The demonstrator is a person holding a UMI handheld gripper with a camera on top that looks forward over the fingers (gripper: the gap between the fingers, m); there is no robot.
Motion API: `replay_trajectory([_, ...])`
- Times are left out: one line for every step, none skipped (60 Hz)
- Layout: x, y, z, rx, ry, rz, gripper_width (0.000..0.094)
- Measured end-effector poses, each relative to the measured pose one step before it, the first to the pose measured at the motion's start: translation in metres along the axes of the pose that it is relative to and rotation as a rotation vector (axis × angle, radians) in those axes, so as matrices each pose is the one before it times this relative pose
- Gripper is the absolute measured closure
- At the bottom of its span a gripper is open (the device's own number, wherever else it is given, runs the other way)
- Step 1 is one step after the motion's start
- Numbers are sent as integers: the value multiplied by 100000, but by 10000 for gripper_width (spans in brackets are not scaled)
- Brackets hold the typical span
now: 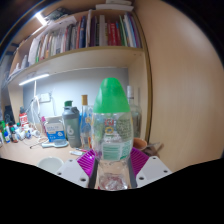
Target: Pour water
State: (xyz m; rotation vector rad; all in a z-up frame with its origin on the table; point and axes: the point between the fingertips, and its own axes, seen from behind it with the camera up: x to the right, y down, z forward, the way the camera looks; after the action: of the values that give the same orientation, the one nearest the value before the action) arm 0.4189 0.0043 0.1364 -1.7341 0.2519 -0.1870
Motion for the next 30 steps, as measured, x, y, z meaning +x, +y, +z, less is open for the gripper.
replay_trajectory([-4, 530, 34, 87, 86, 932, 453])
replay_trajectory([141, 298, 189, 986, -535, 353, 452])
replay_trajectory([38, 453, -9, 237, 123, 819, 452])
replay_trajectory([16, 358, -17, 120, 138, 696, 455])
replay_trajectory([-10, 299, 68, 58, 99, 423, 455])
replay_trajectory([-23, 295, 80, -24, -26, 180, 452])
replay_trajectory([27, 287, 89, -169, 186, -6, 452])
replay_trajectory([93, 275, 123, -199, 473, -11, 449])
replay_trajectory([126, 258, 125, -94, 553, -60, 446])
replay_trajectory([97, 240, 125, -185, 418, -62, 446])
replay_trajectory([76, 249, 379, 220, -58, -411, 445])
replay_trajectory([-15, 288, 128, -303, 72, -163, 444])
replay_trajectory([-7, 347, 131, -509, 37, -139, 445])
replay_trajectory([108, 486, 63, -647, 192, -239, 444])
replay_trajectory([39, 501, 116, -1012, 195, -157, 443])
replay_trajectory([-4, 513, 80, -1243, 98, -133, 439])
replay_trajectory([-45, -54, 57, 1203, -234, 139, 437])
replay_trajectory([-75, -19, 10, 924, -266, 124, 440])
replay_trajectory([-44, 24, 18, 509, -259, 77, 440])
replay_trajectory([-46, 67, 9, 119, -222, -22, 442])
replay_trajectory([-38, 34, 11, 46, -216, -110, 440])
replay_trajectory([-46, -7, 282, 387, -392, -222, 441])
replay_trajectory([56, -9, -101, -216, 142, -77, 441])
replay_trajectory([21, 8, -22, -239, -4, -51, 441])
replay_trajectory([7, -28, -34, -311, -74, -2, 441])
replay_trajectory([-10, -6, 16, -295, -115, 38, 440])
replay_trajectory([12, 9, 30, -342, -37, 49, 435])
replay_trajectory([22, 3, 29, -446, 12, 57, 429])
replay_trajectory([27, 32, 15, -636, 106, 66, 420])
replay_trajectory([-42, 167, 224, -593, 145, 109, 408])
